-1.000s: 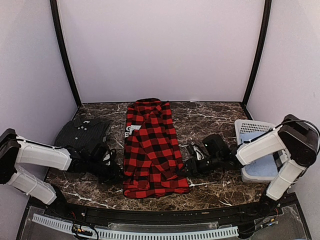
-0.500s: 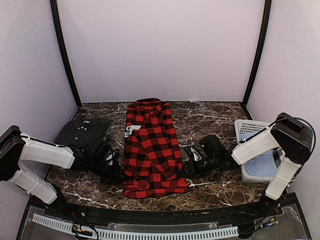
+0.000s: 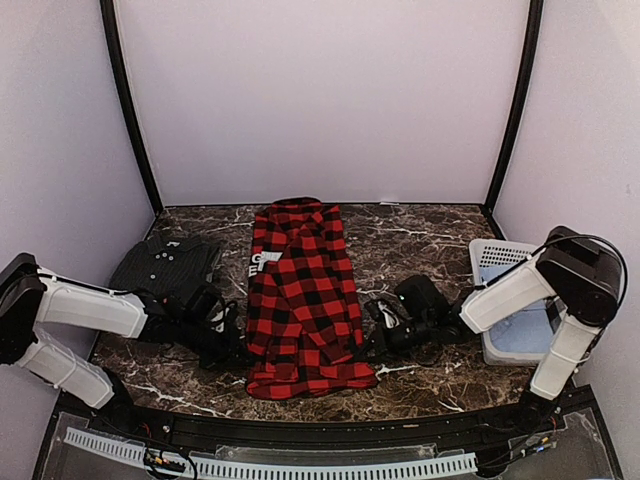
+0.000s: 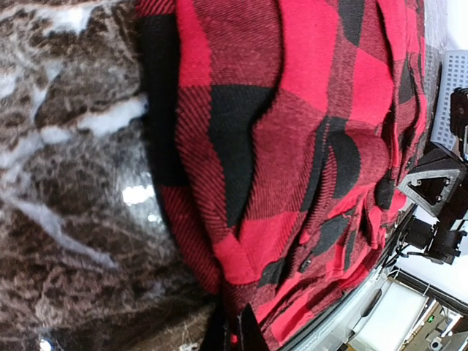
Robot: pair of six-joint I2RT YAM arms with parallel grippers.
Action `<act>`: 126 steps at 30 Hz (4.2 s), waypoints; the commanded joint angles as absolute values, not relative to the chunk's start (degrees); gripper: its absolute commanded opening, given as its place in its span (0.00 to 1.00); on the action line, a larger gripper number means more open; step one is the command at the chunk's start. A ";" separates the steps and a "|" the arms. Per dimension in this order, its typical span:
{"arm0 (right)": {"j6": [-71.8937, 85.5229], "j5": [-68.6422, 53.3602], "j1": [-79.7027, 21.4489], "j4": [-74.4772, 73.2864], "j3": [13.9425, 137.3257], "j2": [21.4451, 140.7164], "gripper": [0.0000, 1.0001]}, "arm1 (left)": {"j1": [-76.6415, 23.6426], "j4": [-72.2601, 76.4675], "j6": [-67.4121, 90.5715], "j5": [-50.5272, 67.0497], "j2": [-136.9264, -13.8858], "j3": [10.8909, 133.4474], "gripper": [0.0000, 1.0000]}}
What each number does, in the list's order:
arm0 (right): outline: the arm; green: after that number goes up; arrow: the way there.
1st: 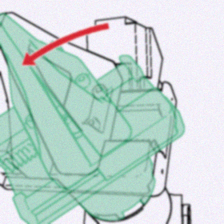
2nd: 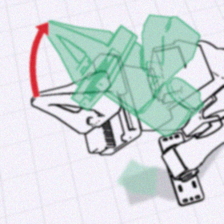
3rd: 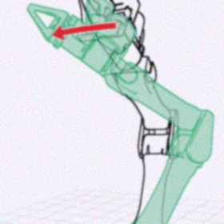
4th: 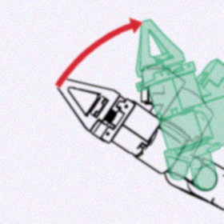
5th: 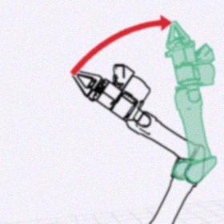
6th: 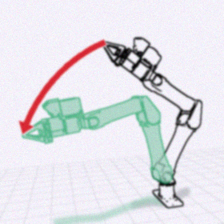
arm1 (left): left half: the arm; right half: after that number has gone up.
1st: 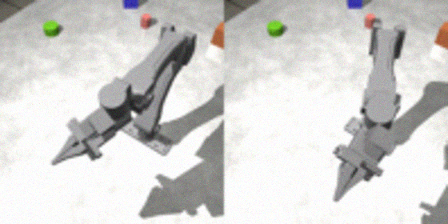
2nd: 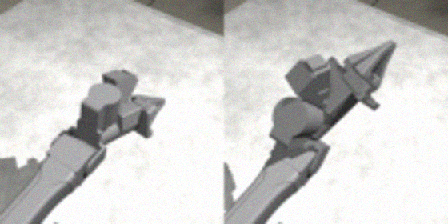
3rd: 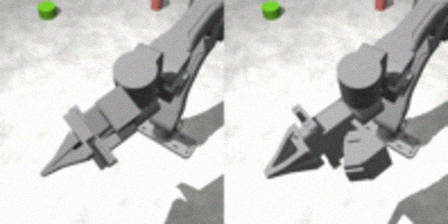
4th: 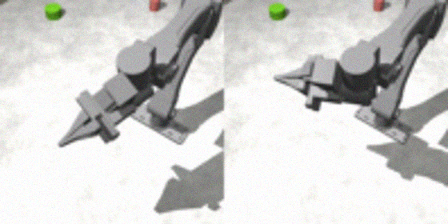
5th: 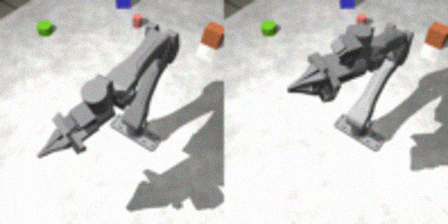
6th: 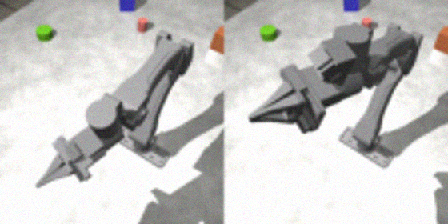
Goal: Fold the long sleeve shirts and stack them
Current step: Pick up the rectangle-folded shirt from the center of the board, then fold the rectangle-folded shirt at the center of the board.
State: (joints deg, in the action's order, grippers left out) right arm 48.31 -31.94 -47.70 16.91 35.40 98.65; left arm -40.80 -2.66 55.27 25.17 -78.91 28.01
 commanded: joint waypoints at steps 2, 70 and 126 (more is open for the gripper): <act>51.62 -31.64 -50.16 19.97 32.38 94.42 0.00 | -42.11 -7.37 55.14 26.74 -72.24 26.49 0.00; 67.59 -31.27 -47.55 24.02 38.29 90.63 0.00 | -36.43 9.69 69.30 37.25 -69.94 28.75 0.00; 62.13 -31.74 -34.54 28.04 56.68 109.43 0.41 | -21.59 16.35 60.79 28.36 -93.37 44.09 0.53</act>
State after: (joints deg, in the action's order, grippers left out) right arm 64.84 -32.14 -35.11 28.14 55.70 113.62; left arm -22.55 18.87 63.94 31.35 -96.90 42.54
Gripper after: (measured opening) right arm 0.351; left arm 0.388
